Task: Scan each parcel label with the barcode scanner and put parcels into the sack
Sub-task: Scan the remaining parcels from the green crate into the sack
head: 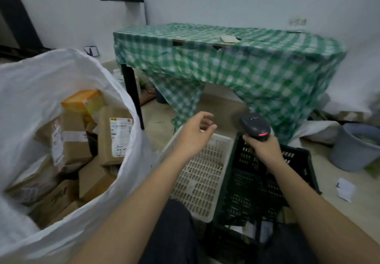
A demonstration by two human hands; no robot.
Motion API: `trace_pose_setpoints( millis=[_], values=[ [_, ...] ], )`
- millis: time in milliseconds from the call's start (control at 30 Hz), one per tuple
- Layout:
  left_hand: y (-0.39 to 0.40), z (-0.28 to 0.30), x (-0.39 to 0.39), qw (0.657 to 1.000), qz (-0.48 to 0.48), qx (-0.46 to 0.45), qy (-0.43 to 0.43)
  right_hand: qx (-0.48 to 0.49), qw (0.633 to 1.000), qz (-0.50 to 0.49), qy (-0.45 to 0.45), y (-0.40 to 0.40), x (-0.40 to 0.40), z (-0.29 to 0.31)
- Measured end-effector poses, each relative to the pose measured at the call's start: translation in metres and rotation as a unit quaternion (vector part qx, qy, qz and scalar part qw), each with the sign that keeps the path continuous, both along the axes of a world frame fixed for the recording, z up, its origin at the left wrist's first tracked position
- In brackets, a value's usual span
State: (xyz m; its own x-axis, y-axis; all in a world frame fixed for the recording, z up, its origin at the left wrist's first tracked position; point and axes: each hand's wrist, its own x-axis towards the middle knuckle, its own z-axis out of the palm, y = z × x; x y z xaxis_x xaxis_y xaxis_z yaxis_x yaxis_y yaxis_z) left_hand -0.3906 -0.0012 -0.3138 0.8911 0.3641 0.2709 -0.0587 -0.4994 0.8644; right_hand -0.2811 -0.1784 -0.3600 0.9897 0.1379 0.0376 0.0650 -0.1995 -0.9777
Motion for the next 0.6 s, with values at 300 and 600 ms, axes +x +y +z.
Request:
trace_pose_setpoints(
  millis=[300, 600],
  values=[
    [-0.088, -0.137, 0.112, 0.977, -0.09, 0.013, 0.191, -0.071, 0.99, -0.063, 0.109, -0.114, 0.052, -0.094],
    [-0.153, -0.3, 0.164, 0.921, -0.156, 0.013, 0.357, -0.093, 0.971, -0.067, 0.209, -0.156, 0.079, -0.198]
  ],
)
